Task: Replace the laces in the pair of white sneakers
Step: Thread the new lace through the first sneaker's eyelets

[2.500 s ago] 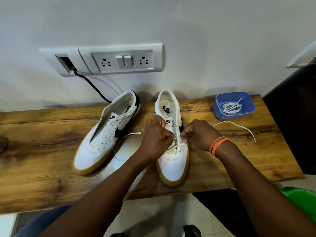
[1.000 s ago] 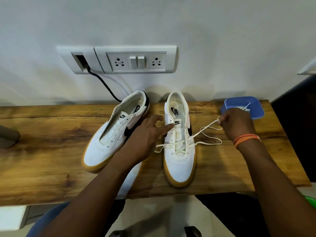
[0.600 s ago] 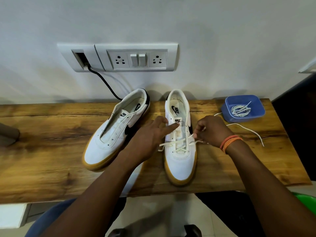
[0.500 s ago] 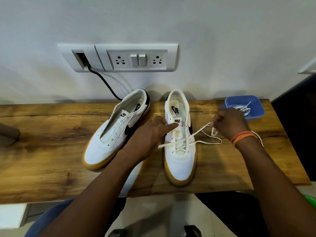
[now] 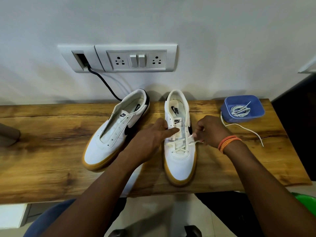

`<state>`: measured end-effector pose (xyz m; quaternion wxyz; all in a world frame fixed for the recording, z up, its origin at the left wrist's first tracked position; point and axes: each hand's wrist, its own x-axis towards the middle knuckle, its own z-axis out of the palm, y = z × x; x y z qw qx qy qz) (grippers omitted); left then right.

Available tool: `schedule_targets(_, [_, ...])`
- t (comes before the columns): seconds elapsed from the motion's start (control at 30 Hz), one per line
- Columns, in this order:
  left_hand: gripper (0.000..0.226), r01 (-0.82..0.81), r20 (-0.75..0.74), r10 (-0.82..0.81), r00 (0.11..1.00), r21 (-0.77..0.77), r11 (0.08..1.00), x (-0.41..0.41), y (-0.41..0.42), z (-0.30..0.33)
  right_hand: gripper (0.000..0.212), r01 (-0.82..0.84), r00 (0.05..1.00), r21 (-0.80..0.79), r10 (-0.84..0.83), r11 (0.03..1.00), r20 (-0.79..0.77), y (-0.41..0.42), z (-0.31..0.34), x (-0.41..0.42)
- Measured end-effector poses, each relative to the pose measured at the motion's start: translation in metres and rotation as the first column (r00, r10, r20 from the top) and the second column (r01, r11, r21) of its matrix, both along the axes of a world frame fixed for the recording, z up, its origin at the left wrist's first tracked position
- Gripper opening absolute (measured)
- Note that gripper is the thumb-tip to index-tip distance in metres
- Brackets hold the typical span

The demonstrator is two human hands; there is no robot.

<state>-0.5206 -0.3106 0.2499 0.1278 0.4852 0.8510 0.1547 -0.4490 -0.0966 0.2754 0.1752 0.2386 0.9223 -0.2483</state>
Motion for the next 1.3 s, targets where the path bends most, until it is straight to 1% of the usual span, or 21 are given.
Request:
schedule_targets(0.03, [0.056,0.003,-0.005,-0.003,1.000,0.020,1.000,-0.001,0.000,0.001,0.006,0.019,1.000,0.078,-0.020,0.997,0.022,0.010,0.002,-0.001])
schedule_targets(0.1, [0.057,0.007,-0.008,-0.006,1.000,0.050,0.999,-0.004,-0.002,0.000,0.015,0.157,0.987,0.162,-0.160,0.974,0.007,0.030,0.009,-0.001])
schedule_targets(0.2, [0.058,0.018,-0.003,-0.017,1.000,0.063,0.998,-0.005,-0.002,-0.004,0.009,0.322,0.937,0.158,-0.290,0.933,-0.194,0.042,0.013,0.007])
schedule_targets(0.27, [0.057,0.010,0.008,-0.010,1.000,0.065,0.998,-0.004,-0.001,-0.004,0.005,0.317,0.928,0.152,-0.274,0.936,-0.253,0.035,0.012,0.008])
schedule_targets(0.37, [0.057,-0.002,0.016,0.001,1.000,0.061,0.998,-0.003,0.000,-0.004,0.030,0.310,0.917,0.106,-0.268,0.945,-0.297,0.029,0.011,0.006])
schedule_targets(0.4, [0.058,-0.003,0.018,0.002,1.000,0.062,0.998,-0.003,0.000,-0.005,0.034,0.297,0.928,0.108,-0.260,0.949,-0.268,0.029,0.012,0.006])
schedule_targets(0.47, [0.060,-0.006,0.028,0.004,1.000,0.064,0.998,-0.002,0.000,-0.006,0.023,0.203,0.977,0.158,-0.190,0.966,-0.093,0.031,0.016,0.010])
schedule_targets(0.53, [0.058,-0.013,0.036,0.010,0.999,0.069,0.998,-0.001,0.002,-0.007,0.010,0.105,0.982,0.033,-0.109,0.994,0.157,0.025,0.020,0.016])
schedule_targets(0.6, [0.054,-0.016,0.042,0.013,0.999,0.078,0.997,0.001,0.004,-0.007,0.016,0.009,0.943,-0.081,0.019,0.997,0.331,0.011,0.022,0.020])
schedule_targets(0.67, [0.051,-0.023,0.041,0.020,0.999,0.092,0.995,0.002,0.006,-0.008,0.033,-0.101,0.916,-0.091,0.128,0.991,0.380,-0.001,0.017,0.018])
schedule_targets(0.73, [0.051,-0.035,0.048,0.029,0.998,0.115,0.993,0.002,0.007,-0.009,0.024,-0.130,0.923,-0.100,0.157,0.987,0.351,-0.007,0.010,0.014])
schedule_targets(0.77, [0.051,-0.040,0.052,0.033,0.998,0.131,0.991,0.002,0.007,-0.009,0.009,-0.109,0.924,-0.120,0.145,0.987,0.353,-0.009,0.010,0.014])
schedule_targets(0.8, [0.050,-0.044,0.058,0.036,0.998,0.142,0.989,0.002,0.007,-0.010,0.010,-0.108,0.925,-0.129,0.147,0.986,0.350,-0.008,0.007,0.014])
schedule_targets(0.83, [0.049,-0.049,0.068,0.039,0.997,0.148,0.988,0.002,0.007,-0.010,0.022,-0.127,0.921,-0.133,0.167,0.983,0.353,-0.007,0.008,0.014])
schedule_targets(0.87, [0.047,-0.053,0.080,0.041,0.996,0.155,0.987,0.002,0.007,-0.010,0.024,-0.142,0.915,-0.146,0.186,0.979,0.358,-0.005,0.009,0.014])
schedule_targets(0.93, [0.043,-0.057,0.099,0.040,0.994,0.178,0.982,0.004,0.007,-0.011,0.019,-0.108,0.917,-0.215,0.181,0.971,0.357,-0.001,0.014,0.015])
schedule_targets(0.97, [0.041,-0.056,0.105,0.036,0.994,0.194,0.979,0.004,0.008,-0.011,0.022,-0.057,0.921,-0.275,0.157,0.960,0.358,0.004,0.017,0.016])
schedule_targets(1.07, [0.039,-0.081,0.186,0.028,0.982,0.283,0.956,0.013,0.016,-0.011,0.024,0.036,0.965,-0.466,0.090,0.884,0.245,0.015,0.032,0.020])
schedule_targets(1.13, [0.043,-0.123,0.349,-0.016,0.937,0.375,0.919,0.025,0.025,-0.009,0.023,0.041,0.995,-0.603,0.021,0.797,0.096,0.020,0.044,0.022])
schedule_targets(1.23, [0.049,-0.263,0.650,-0.053,0.758,0.380,0.887,0.047,0.037,0.001,0.024,0.017,0.995,-0.773,-0.084,0.634,-0.047,0.027,0.059,0.026])
schedule_targets(1.3, [0.048,-0.276,0.727,-0.048,0.685,0.320,0.906,0.058,0.041,0.004,0.023,-0.017,0.980,-0.869,-0.165,0.495,-0.113,0.031,0.064,0.029])
